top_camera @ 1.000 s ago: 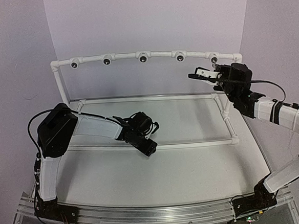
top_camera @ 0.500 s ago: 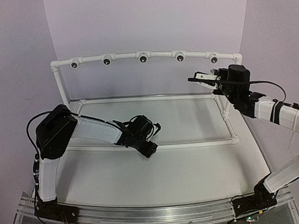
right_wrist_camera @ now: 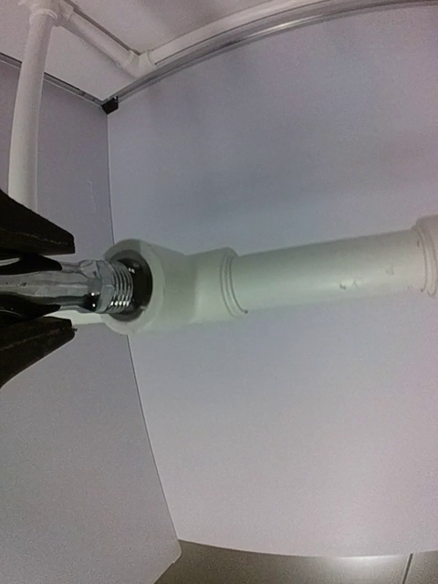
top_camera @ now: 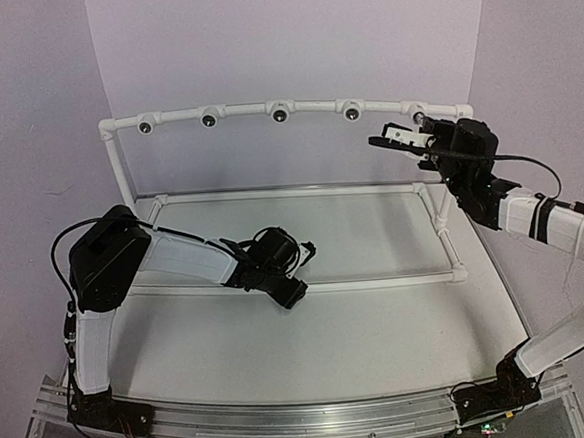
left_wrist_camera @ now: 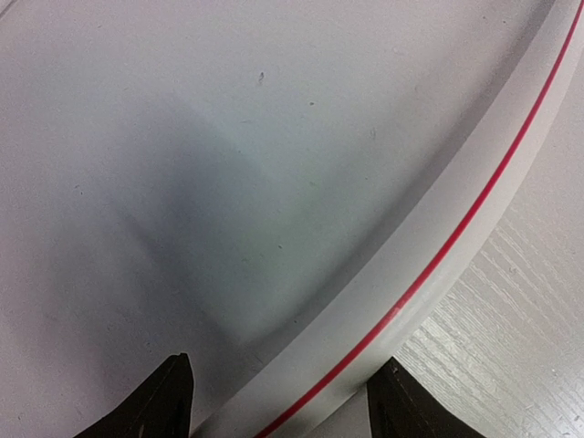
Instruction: Install the water faucets
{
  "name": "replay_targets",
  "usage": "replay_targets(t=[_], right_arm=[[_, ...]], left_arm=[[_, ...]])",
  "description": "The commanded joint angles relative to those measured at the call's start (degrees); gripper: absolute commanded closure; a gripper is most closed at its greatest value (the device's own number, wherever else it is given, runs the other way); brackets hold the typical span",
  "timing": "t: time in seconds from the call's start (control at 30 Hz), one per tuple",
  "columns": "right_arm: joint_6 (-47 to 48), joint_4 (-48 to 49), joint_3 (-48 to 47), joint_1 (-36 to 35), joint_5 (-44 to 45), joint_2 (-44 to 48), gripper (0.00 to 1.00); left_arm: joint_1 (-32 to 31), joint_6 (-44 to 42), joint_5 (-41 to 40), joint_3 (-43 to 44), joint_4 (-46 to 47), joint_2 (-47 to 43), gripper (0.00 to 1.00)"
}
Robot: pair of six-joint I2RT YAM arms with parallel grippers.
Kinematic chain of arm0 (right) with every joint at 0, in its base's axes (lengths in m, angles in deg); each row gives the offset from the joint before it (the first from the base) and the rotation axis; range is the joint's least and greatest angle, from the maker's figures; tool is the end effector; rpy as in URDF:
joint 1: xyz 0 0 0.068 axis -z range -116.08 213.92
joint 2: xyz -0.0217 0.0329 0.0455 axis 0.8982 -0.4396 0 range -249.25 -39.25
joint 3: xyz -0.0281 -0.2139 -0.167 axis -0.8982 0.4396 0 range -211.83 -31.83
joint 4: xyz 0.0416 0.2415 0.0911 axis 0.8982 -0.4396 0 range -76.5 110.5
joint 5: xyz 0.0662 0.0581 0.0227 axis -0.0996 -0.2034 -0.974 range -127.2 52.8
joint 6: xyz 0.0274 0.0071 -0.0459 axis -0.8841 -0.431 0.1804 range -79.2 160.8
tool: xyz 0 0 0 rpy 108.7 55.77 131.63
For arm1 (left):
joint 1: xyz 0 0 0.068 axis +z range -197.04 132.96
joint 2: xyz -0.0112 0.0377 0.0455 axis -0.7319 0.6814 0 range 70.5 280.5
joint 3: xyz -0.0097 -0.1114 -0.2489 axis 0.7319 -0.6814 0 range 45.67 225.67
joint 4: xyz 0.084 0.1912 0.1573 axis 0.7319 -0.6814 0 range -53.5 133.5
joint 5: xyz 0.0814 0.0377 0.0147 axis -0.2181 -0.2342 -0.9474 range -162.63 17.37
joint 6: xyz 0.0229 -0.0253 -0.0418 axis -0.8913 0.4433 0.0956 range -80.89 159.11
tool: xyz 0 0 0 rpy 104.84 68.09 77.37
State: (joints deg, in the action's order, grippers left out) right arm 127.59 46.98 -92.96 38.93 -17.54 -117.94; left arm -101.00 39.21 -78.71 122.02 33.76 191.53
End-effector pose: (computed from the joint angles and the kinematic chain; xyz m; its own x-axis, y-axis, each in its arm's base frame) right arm 0.3007 0.1270 0.3723 0.1042 -0.9887 -0.1074 0.1346 0.1210 -0.9835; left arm 0.2596 -0.3504 0.1211 -0.4798 0.6565 -0.5821 0.7669 0.6361 0.0853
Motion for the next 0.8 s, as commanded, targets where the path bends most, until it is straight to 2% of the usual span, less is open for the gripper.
replay_targets(t=[0.0, 0.23, 0.4, 0.53, 0.77], right_arm=[[2.39, 11.61, -0.18, 0.16, -0.41, -0.77, 1.0], [3.8, 16.16, 0.96, 0.21, 0.42, -3.34, 1.0], [3.59, 18.26, 3.93, -0.33, 2.81, -1.9, 1.0], [-0.15, 14.7, 3.92, -0.41, 3.42, 0.18, 1.0], [-1.36, 15.83, 1.57, -0.58, 4.86, -2.18, 1.0]], left_arm=[[-1.07, 3.1, 3.02, -4.73, -10.23, 6.6, 1.0], [-1.07, 4.2, 2.87, -4.28, -10.65, 6.59, 1.0], [-1.07, 4.38, 3.01, -4.22, -10.96, 6.94, 1.0], [-1.07, 4.34, 2.72, -3.99, -11.38, 7.06, 1.0], [-1.07, 4.6, 3.1, -2.99, -12.13, 7.9, 1.0]])
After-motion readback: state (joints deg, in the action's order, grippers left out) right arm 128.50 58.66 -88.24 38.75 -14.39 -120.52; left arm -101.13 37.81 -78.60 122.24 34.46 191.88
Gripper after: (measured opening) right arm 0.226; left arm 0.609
